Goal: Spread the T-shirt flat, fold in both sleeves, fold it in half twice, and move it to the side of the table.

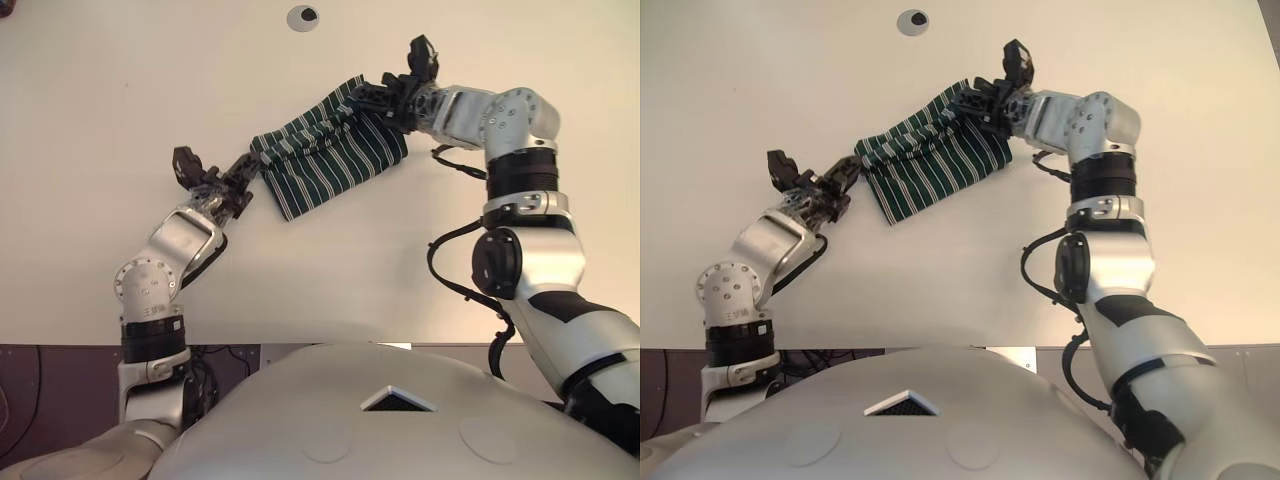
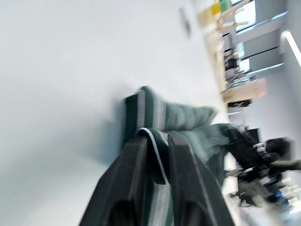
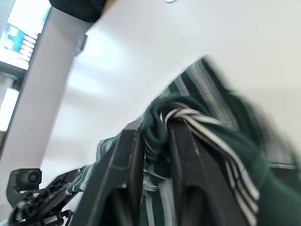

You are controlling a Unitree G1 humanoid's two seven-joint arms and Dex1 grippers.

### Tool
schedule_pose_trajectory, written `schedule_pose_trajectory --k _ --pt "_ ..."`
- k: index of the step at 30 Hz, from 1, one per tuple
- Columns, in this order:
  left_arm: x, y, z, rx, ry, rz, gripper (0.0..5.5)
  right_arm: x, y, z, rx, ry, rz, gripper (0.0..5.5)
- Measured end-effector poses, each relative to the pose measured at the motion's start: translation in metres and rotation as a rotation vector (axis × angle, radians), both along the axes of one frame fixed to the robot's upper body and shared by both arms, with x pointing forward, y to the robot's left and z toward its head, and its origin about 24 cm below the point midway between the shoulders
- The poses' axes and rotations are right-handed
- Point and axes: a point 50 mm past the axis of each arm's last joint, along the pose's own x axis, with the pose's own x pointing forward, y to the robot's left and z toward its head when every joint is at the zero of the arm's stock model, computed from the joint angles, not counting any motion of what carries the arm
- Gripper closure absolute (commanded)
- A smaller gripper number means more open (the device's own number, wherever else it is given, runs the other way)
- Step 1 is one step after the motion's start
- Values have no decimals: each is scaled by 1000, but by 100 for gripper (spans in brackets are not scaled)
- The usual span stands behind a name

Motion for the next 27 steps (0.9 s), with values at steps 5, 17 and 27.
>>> schedule_pose_trajectory --k 5,17,27 --pt "45 10 19 -101 -69 263 434 30 -1 25 163 -96 -240 433" --pt "41 2 45 130 -273 100 434 12 21 56 96 -486 217 433" --pt "21 -39 20 599 -352 -673 434 -50 0 9 -129 -468 539 433"
